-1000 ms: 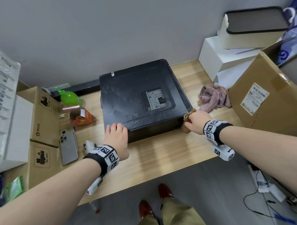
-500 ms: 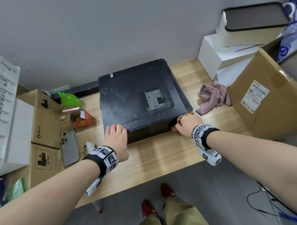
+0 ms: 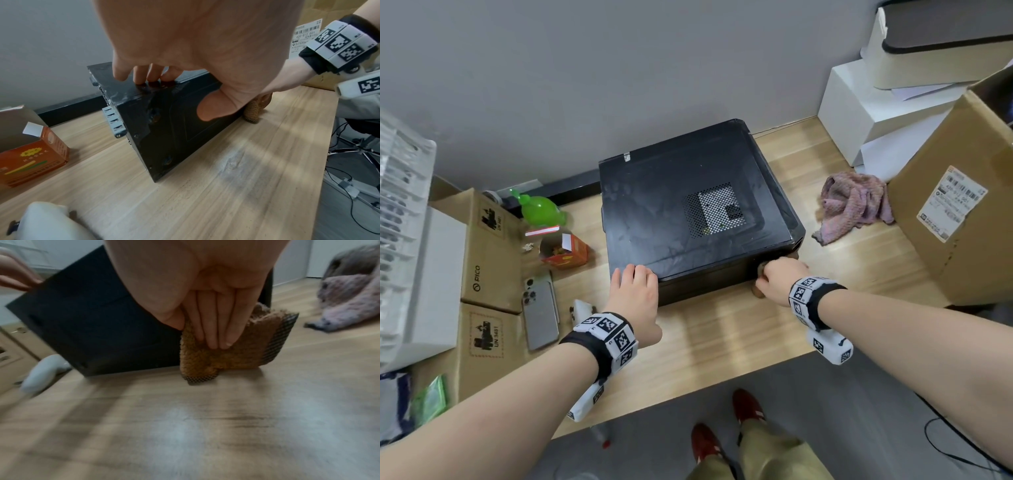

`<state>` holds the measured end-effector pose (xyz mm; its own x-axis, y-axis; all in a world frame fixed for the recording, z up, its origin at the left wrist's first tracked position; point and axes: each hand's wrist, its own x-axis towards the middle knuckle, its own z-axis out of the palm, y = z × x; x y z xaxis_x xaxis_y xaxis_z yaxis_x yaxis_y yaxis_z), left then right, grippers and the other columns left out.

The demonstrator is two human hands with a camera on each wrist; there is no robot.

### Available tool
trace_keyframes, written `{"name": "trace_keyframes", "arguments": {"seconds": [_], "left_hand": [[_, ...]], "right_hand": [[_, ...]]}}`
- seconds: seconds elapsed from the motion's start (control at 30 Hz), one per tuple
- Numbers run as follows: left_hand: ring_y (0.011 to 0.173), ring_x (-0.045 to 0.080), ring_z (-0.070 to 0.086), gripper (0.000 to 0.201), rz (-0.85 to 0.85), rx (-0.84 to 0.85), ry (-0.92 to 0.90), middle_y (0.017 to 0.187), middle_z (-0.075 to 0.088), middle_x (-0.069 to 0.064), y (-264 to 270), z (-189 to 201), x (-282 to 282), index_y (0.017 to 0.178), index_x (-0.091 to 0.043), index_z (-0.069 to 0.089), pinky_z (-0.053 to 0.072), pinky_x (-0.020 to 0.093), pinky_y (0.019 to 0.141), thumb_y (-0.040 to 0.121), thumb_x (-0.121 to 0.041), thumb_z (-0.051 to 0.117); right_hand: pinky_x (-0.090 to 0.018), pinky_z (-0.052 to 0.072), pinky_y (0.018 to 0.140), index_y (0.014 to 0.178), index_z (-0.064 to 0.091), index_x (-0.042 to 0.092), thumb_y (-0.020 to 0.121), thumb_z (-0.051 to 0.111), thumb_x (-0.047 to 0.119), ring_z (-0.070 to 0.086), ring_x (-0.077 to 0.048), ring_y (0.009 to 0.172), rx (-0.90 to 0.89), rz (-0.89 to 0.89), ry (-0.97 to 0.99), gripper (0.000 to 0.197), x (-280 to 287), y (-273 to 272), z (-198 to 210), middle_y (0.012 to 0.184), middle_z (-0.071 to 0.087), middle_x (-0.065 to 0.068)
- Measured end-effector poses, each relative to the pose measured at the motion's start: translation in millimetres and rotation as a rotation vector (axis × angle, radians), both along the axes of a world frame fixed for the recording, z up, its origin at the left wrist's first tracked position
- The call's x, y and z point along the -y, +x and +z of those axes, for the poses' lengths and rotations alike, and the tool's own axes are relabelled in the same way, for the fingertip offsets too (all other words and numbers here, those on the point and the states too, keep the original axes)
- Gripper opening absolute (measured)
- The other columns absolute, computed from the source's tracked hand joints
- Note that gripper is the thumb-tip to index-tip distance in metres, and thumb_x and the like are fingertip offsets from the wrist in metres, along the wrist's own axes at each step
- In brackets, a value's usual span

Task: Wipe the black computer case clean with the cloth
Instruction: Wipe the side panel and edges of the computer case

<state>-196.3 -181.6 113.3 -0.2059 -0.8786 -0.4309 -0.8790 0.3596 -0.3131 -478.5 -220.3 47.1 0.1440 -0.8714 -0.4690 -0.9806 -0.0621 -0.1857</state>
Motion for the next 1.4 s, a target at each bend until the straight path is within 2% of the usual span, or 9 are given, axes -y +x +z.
{"name": "trace_keyframes", "arguments": {"seconds": [0.2,0.33,0.5,0.73,0.87,0.97,1.17,1.27,1.4], "left_hand": [[0.124,0.032,0.033,0.087,-0.001,0.005,0.006,0.131,0.038,0.010,1.4,-1.0,-1.0,0.135,-0.005,0.035,0.023,0.048,0.114,0.059,-0.041,0.057],[0.125,0.031,0.033,0.088,0.015,-0.030,0.018,0.131,0.037,0.009,4.1,1.8,-0.8,0.136,-0.005,0.033,0.022,0.049,0.116,0.061,-0.040,0.058],[0.139,0.032,0.023,0.098,0.030,-0.076,0.031,0.142,0.030,0.010,12.0,2.3,-4.3,0.145,-0.004,0.020,0.017,0.048,0.119,0.063,-0.040,0.058],[0.146,0.030,0.014,0.100,0.040,-0.121,0.052,0.151,0.023,0.011,21.9,1.8,-4.9,0.148,-0.008,0.015,0.016,0.049,0.118,0.062,-0.039,0.056],[0.142,0.029,0.019,0.097,0.036,-0.129,0.047,0.147,0.027,0.009,20.7,3.6,-4.1,0.146,-0.009,0.019,0.019,0.048,0.116,0.061,-0.038,0.056],[0.138,0.027,0.027,0.088,0.029,-0.096,0.072,0.141,0.032,0.007,18.2,11.2,0.7,0.141,-0.010,0.025,0.020,0.049,0.115,0.063,-0.037,0.057],[0.127,0.026,0.039,0.059,0.027,-0.132,0.052,0.128,0.041,0.004,-0.5,32.7,16.8,0.121,-0.017,0.046,0.028,0.044,0.111,0.068,-0.041,0.058],[0.124,0.027,0.042,0.060,0.013,-0.173,0.058,0.128,0.041,0.003,-11.4,34.7,25.5,0.121,-0.018,0.047,0.034,0.041,0.108,0.067,-0.040,0.060],[0.119,0.027,0.045,0.049,0.062,-0.207,0.068,0.123,0.042,0.002,-19.0,37.1,35.2,0.115,-0.018,0.047,0.041,0.037,0.097,0.070,-0.035,0.057]], "right_hand": [[-0.028,0.040,0.065,0.063,0.052,0.021,0.093,0.047,0.036,0.055,-0.024,0.070,0.156,0.075,-0.069,0.034,-2.5,23.0,6.7,0.064,0.053,0.002],[-0.028,0.044,0.066,0.071,0.057,0.023,0.092,0.047,0.036,0.061,-0.026,0.076,0.142,0.024,-0.072,0.027,-9.2,11.2,2.1,0.078,0.063,-0.004],[-0.029,0.042,0.066,0.074,0.058,0.018,0.093,0.046,0.033,0.052,-0.026,0.069,0.091,-0.014,-0.071,0.027,-3.3,-10.6,8.4,0.087,0.071,-0.010],[-0.030,0.044,0.073,0.065,0.055,0.026,0.093,0.047,0.035,0.065,-0.028,0.086,0.195,0.067,-0.112,0.030,-10.4,39.6,27.8,0.087,0.071,-0.006],[-0.031,0.048,0.080,0.083,0.072,0.018,0.095,0.046,0.038,0.064,-0.024,0.088,0.260,0.123,-0.149,0.035,-13.7,75.1,46.6,0.091,0.071,-0.004],[-0.029,0.047,0.078,0.082,0.071,0.017,0.093,0.048,0.038,0.063,-0.022,0.083,0.338,0.089,-0.140,0.032,-14.5,82.9,64.1,0.083,0.068,-0.002],[-0.030,0.049,0.072,0.059,0.050,0.022,0.088,0.057,0.036,0.057,-0.022,0.073,0.422,-0.121,-0.184,0.032,-8.1,28.5,96.2,0.067,0.054,0.005],[-0.032,0.043,0.061,0.059,0.053,0.012,0.086,0.060,0.035,0.054,-0.025,0.068,0.476,-0.322,-0.286,0.036,6.3,-16.5,109.6,0.065,0.054,-0.005],[-0.035,0.049,0.070,0.062,0.058,0.015,0.084,0.055,0.043,0.057,-0.025,0.073,0.323,-0.287,-0.342,0.036,27.4,-61.6,124.6,0.074,0.059,-0.005]]}}
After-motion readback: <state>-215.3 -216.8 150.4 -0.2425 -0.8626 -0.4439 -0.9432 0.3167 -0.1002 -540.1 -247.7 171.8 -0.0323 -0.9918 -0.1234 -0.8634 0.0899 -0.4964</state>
